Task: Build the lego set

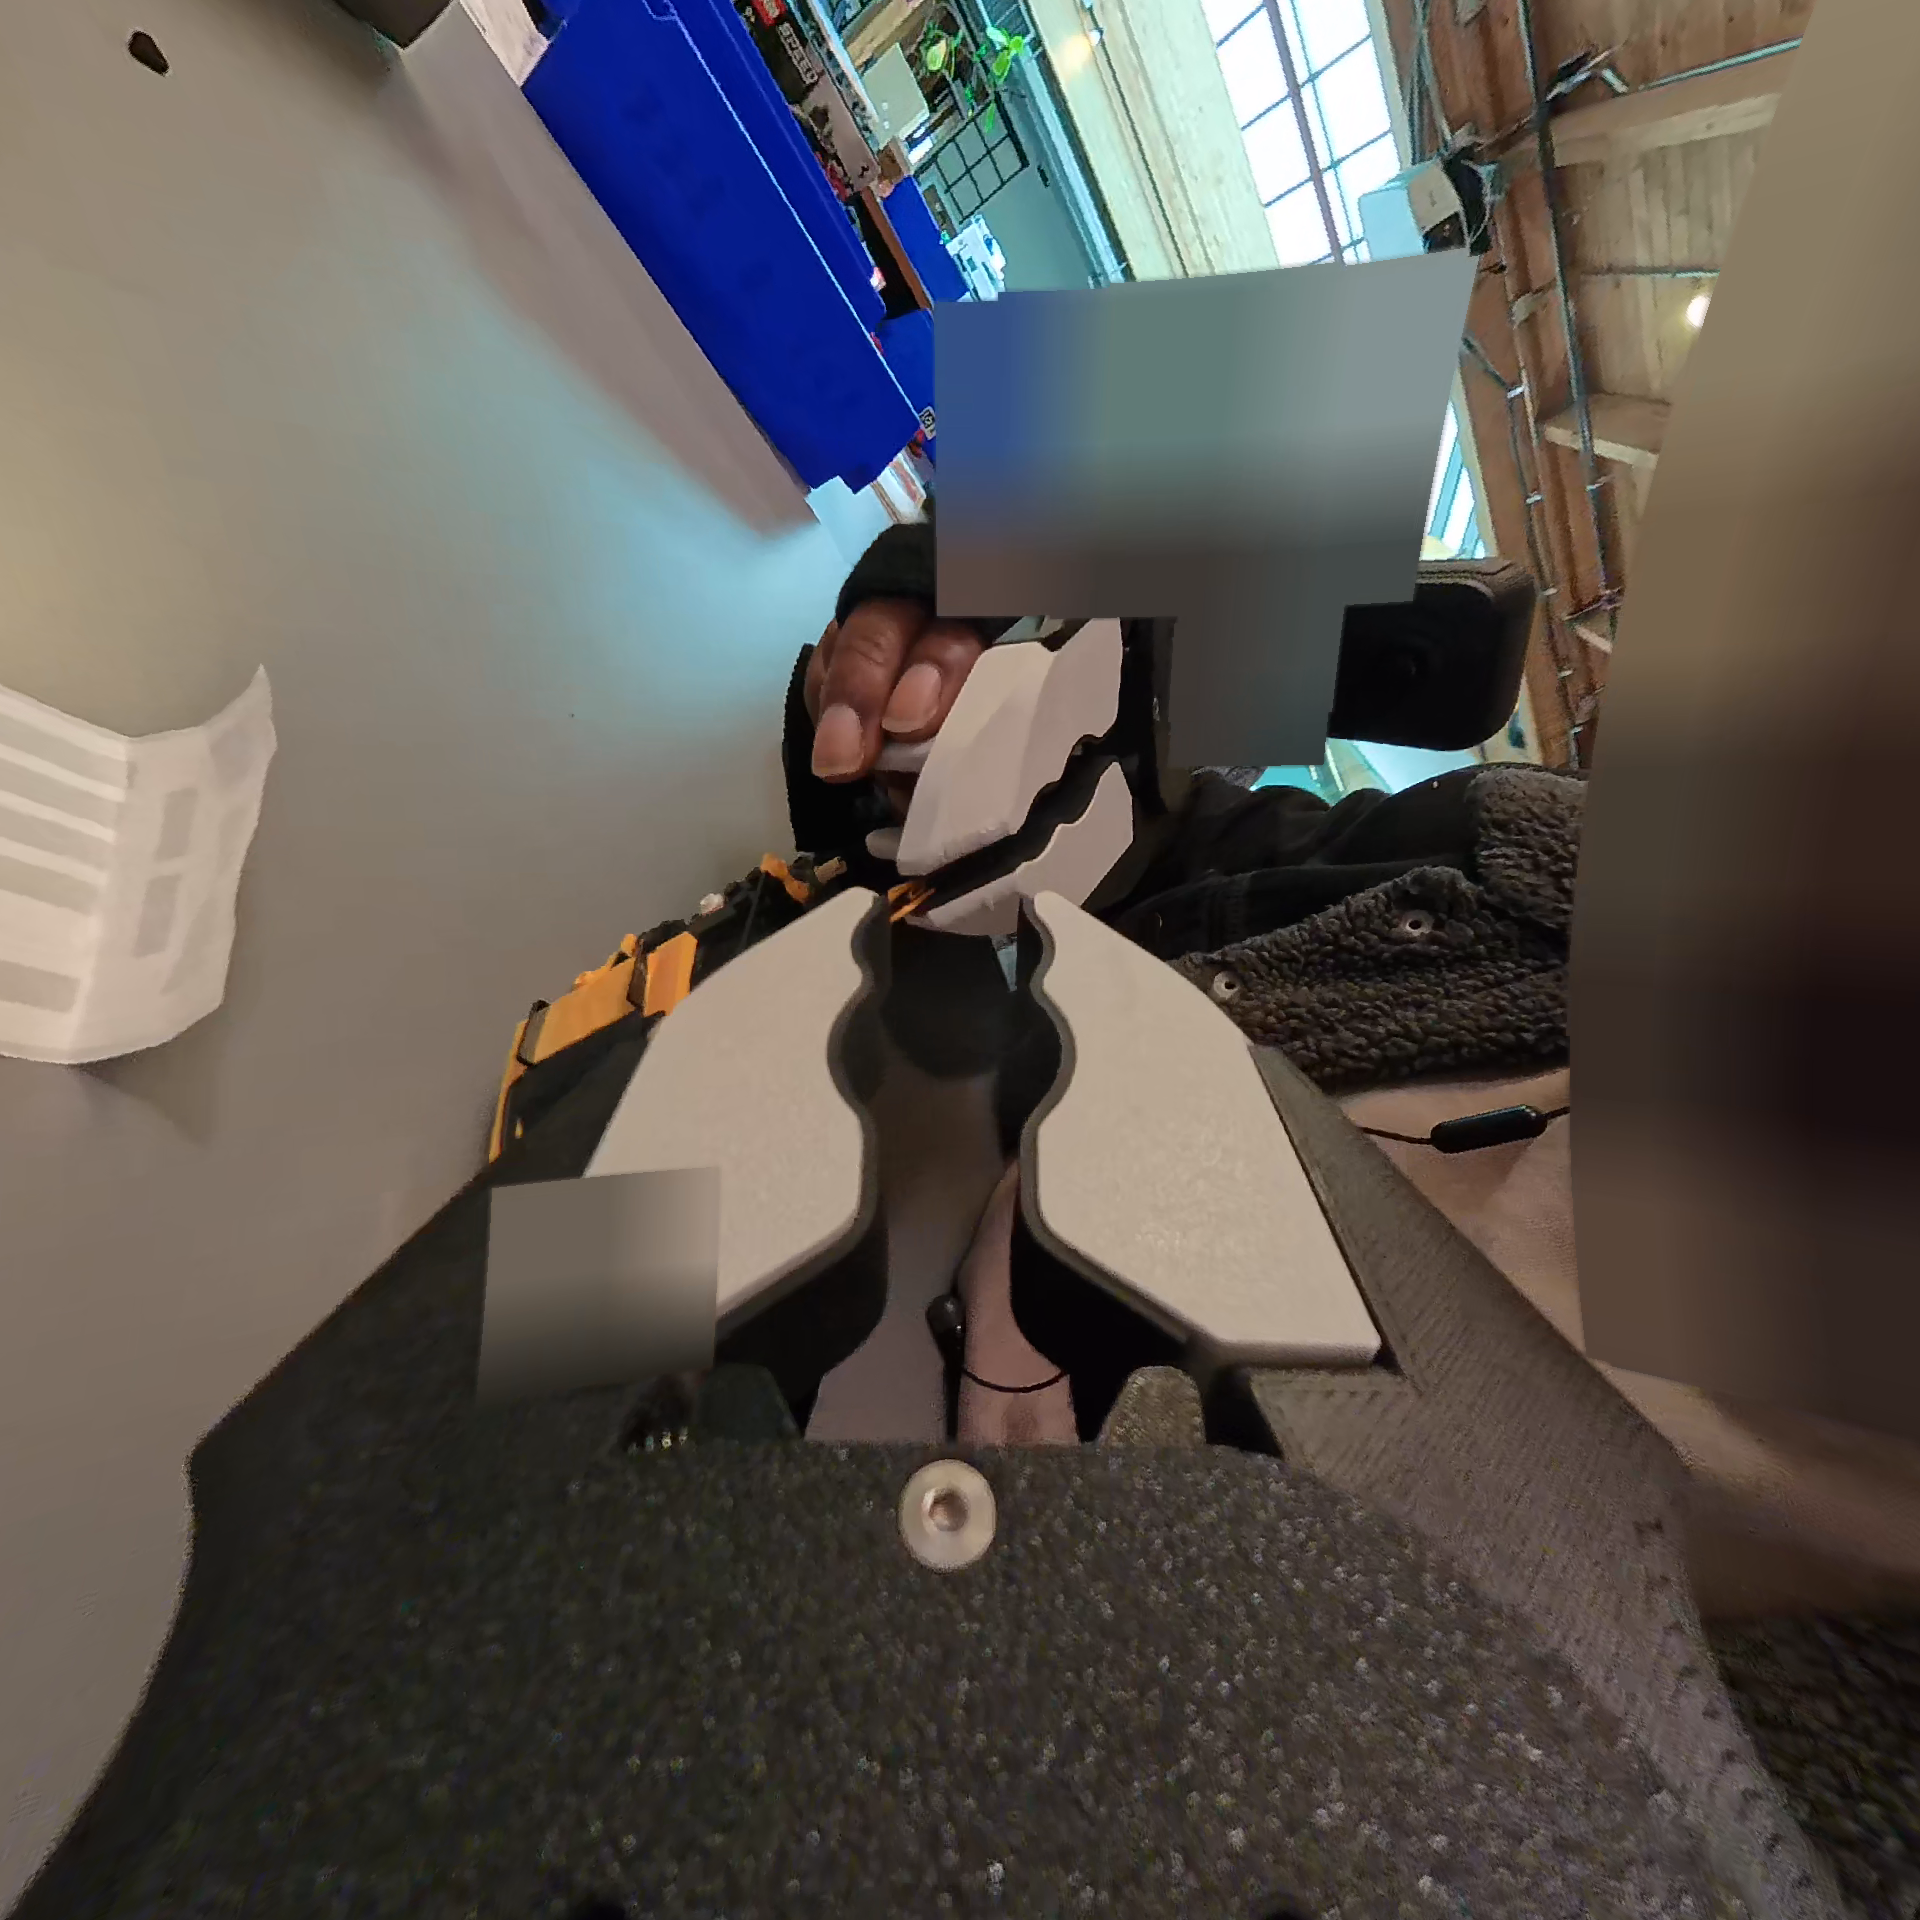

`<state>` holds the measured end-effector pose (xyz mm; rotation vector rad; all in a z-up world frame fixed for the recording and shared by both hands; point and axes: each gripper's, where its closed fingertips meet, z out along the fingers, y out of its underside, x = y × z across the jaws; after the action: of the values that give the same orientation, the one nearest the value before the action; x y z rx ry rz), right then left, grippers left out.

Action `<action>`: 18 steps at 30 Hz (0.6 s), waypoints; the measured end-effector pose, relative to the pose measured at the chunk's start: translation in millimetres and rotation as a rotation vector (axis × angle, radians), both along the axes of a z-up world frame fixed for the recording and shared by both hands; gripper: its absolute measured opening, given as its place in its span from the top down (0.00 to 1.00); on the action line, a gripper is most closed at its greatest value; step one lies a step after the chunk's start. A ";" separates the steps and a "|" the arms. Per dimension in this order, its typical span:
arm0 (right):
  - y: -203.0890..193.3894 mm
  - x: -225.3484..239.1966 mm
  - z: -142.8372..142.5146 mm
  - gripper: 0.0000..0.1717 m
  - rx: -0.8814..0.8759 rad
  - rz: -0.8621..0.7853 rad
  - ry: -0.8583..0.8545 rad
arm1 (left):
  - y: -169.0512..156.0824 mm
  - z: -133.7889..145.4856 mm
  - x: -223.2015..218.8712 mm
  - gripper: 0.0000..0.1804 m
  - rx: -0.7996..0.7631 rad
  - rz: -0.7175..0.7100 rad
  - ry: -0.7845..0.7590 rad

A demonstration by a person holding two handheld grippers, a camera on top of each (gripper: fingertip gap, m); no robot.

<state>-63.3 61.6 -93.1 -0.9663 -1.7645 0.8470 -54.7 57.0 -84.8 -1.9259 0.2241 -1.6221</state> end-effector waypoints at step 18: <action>-7.5 2.7 5.3 0.98 0.001 0.022 0.014 | -8.4 2.2 8.8 0.80 0.087 -0.033 0.106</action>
<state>-60.6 54.1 -87.8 -0.9397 -1.7661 0.8649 -46.0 48.5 -82.6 -1.9530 0.3655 -1.5077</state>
